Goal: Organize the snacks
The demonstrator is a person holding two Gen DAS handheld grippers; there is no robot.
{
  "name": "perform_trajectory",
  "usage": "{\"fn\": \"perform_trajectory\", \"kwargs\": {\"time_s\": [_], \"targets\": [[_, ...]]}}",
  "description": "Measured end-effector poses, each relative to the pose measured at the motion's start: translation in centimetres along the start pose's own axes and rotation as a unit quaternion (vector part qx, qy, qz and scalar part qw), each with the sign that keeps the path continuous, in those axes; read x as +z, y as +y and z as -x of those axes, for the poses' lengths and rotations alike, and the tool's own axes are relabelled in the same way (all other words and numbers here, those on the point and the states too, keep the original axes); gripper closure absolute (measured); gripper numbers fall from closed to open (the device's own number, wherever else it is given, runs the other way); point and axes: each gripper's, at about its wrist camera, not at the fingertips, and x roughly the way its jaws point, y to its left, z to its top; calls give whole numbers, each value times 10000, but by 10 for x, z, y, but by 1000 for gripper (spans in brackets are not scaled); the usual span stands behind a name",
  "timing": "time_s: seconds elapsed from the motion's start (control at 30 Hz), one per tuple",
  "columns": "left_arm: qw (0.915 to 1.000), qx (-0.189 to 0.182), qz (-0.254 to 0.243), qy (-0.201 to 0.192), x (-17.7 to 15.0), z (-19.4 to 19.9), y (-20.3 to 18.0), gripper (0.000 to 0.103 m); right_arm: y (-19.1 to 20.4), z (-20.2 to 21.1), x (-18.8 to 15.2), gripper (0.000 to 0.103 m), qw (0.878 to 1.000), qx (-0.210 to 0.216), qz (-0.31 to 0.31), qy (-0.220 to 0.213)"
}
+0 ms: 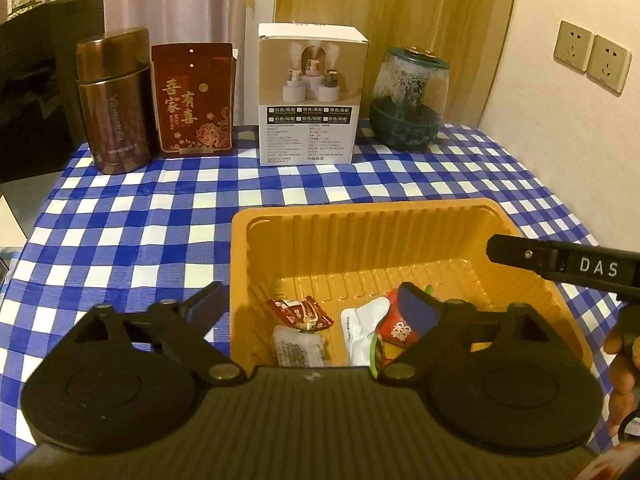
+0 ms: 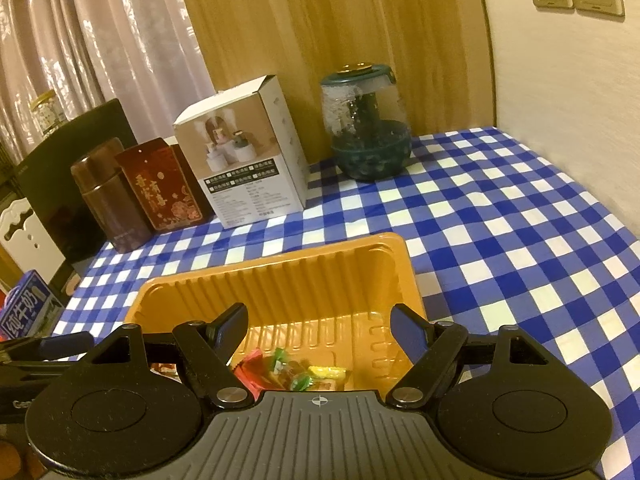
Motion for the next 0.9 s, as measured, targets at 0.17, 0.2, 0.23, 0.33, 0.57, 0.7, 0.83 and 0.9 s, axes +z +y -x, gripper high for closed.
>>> {"fn": "perform_trajectory", "kwargs": {"time_s": [0.17,0.2,0.23,0.33,0.57,0.7,0.83,0.9], "targets": [[9999,91,21,-104,-1,6,3,0,-2,4,-2,25,10000,-52,20,2],[9999,107,15,-115,-2,8,3,0,-2,5,-3,25,10000,-62,27,4],[9999,117,13,-116,-3,9,3,0,-3,7,-3,25,10000,-73,33,13],[9997,201,32,-137,-6,15,4,0,-3,13,-5,25,9999,-90,52,13],[9995,196,106,-238,-14,34,1,0,2,33,-13,25,9998,-117,139,33],[9995,144,140,-231,-20,48,-2,0,0,53,-21,25,9998,-119,141,13],[9989,226,315,-273,-28,70,-3,0,-1,73,-28,25,9997,-145,181,-49],[9985,246,375,-304,-31,81,-4,0,-2,82,-32,25,9997,-172,132,-54]]}}
